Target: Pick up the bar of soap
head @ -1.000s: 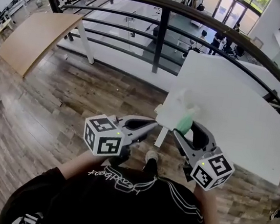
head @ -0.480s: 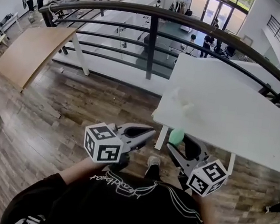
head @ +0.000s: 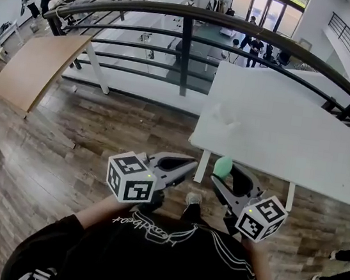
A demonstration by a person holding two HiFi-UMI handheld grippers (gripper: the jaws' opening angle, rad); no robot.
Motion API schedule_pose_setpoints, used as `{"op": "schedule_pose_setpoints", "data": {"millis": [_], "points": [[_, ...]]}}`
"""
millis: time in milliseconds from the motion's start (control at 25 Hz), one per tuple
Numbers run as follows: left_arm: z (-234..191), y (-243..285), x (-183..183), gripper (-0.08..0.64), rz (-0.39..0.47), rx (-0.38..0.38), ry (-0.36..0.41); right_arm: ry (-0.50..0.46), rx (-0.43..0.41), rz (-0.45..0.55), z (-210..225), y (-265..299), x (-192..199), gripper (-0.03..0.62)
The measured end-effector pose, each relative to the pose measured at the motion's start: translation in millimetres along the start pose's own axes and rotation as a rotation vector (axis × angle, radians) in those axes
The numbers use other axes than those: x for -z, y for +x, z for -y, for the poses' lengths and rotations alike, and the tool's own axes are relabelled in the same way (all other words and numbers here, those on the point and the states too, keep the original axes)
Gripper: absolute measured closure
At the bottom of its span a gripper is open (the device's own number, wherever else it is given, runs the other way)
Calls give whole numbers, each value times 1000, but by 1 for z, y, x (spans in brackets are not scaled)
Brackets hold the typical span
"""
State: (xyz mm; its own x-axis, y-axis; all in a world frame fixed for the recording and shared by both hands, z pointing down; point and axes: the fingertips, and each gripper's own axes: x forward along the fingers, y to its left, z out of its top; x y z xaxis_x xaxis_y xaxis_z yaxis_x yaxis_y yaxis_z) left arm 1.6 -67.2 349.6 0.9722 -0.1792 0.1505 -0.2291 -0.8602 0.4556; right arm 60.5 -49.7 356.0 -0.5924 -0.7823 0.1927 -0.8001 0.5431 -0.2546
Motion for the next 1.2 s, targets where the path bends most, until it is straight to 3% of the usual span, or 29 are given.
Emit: {"op": "schedule_pose_setpoints", "data": {"millis": [440, 640, 1200], "points": [[11, -5, -5, 555, 12, -2, 28, -8, 12, 13, 0, -10, -3, 362], [3, 1, -7, 555, 13, -23, 5, -2, 4, 3, 12, -9, -3, 362], [-3, 20, -38, 555, 35, -2, 44, -21, 3, -6, 38, 5, -26, 361]]}}
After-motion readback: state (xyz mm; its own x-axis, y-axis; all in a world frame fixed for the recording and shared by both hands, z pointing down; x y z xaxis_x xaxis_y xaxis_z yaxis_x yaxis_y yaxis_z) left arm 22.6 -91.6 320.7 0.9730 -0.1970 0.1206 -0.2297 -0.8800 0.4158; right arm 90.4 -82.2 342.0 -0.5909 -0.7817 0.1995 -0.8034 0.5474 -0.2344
